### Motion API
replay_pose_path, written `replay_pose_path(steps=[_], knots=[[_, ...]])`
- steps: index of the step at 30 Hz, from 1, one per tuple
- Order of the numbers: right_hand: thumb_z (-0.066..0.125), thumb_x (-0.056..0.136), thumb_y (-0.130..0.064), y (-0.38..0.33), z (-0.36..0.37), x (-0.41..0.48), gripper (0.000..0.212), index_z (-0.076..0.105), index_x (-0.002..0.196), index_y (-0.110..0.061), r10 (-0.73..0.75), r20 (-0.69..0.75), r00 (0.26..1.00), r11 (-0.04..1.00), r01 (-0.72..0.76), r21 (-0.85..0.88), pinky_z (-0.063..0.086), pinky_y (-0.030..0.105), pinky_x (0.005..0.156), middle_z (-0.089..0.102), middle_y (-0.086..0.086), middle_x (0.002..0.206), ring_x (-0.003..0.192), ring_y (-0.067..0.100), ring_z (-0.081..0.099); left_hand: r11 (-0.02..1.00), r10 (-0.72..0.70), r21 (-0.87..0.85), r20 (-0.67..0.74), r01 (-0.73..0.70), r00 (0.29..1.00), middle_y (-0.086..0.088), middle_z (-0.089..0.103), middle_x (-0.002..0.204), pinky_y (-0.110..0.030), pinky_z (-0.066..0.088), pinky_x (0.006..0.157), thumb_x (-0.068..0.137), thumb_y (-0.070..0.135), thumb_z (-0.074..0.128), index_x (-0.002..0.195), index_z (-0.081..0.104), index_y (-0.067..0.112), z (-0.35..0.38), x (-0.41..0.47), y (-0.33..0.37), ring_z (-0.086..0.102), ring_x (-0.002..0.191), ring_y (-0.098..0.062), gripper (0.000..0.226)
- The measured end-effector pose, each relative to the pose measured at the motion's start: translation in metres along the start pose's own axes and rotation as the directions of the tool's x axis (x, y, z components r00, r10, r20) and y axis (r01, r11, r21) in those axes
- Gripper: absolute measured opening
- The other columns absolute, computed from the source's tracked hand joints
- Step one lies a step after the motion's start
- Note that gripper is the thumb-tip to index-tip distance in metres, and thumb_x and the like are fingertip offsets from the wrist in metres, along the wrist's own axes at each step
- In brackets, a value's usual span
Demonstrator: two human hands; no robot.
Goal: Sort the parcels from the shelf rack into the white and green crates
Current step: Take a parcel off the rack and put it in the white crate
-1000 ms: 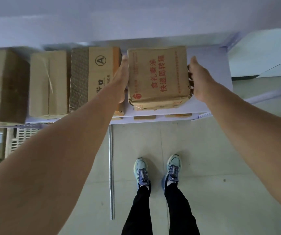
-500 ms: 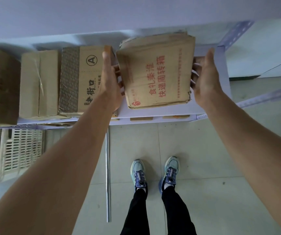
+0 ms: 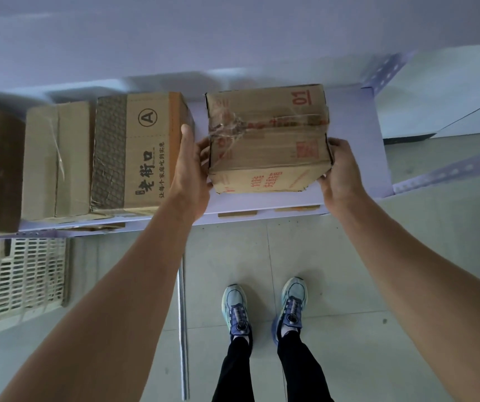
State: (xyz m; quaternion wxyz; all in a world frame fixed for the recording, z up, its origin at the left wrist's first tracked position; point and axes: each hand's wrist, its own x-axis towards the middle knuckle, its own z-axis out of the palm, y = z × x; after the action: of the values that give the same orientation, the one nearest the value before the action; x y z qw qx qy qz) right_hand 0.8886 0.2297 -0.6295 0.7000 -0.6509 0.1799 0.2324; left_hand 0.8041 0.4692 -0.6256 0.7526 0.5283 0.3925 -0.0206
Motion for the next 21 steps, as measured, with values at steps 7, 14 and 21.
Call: replay_pose_path(steps=[7, 14, 21], knots=[[0.035, 0.110, -0.036, -0.006, -0.007, 0.014, 0.050, 0.075, 0.082, -0.024, 0.137, -0.045, 0.990, 0.991, -0.137, 0.008, 0.054, 0.037, 0.077, 0.079, -0.003, 0.081, 0.073, 0.012, 0.075, 0.988, -0.123, 0.104, 0.050, 0.117, 0.991, -0.009, 0.080, 0.125, -0.052, 0.048, 0.116, 0.101, 0.083, 0.013, 0.126, 0.078, 0.021, 0.011, 0.003, 0.009, 0.070, 0.128, -0.035, 0.093], [0.029, 0.103, -0.075, -0.018, -0.005, 0.010, 0.072, 0.076, 0.102, -0.021, 0.202, 0.001, 0.979, 0.972, -0.201, 0.126, 0.059, 0.051, 0.099, 0.079, -0.003, 0.094, 0.104, 0.023, 0.076, 0.993, -0.106, -0.038, 0.039, 0.108, 0.994, -0.003, 0.083, 0.093, -0.034, 0.064, 0.076, 0.096, 0.088, 0.023, 0.094, 0.086, 0.026, 0.008, 0.004, 0.007, 0.080, 0.083, -0.019, 0.088], [0.026, 0.110, -0.064, -0.013, 0.001, 0.005, 0.076, 0.073, 0.126, -0.007, 0.136, 0.028, 0.990, 0.979, -0.139, 0.147, 0.061, 0.051, 0.097, 0.075, 0.020, 0.125, 0.113, 0.038, 0.075, 0.992, -0.017, -0.123, 0.096, 0.028, 0.995, -0.018, 0.069, 0.144, -0.066, 0.041, 0.121, 0.094, 0.089, 0.023, 0.147, 0.066, 0.023, -0.001, -0.003, 0.000, 0.063, 0.136, -0.043, 0.095]])
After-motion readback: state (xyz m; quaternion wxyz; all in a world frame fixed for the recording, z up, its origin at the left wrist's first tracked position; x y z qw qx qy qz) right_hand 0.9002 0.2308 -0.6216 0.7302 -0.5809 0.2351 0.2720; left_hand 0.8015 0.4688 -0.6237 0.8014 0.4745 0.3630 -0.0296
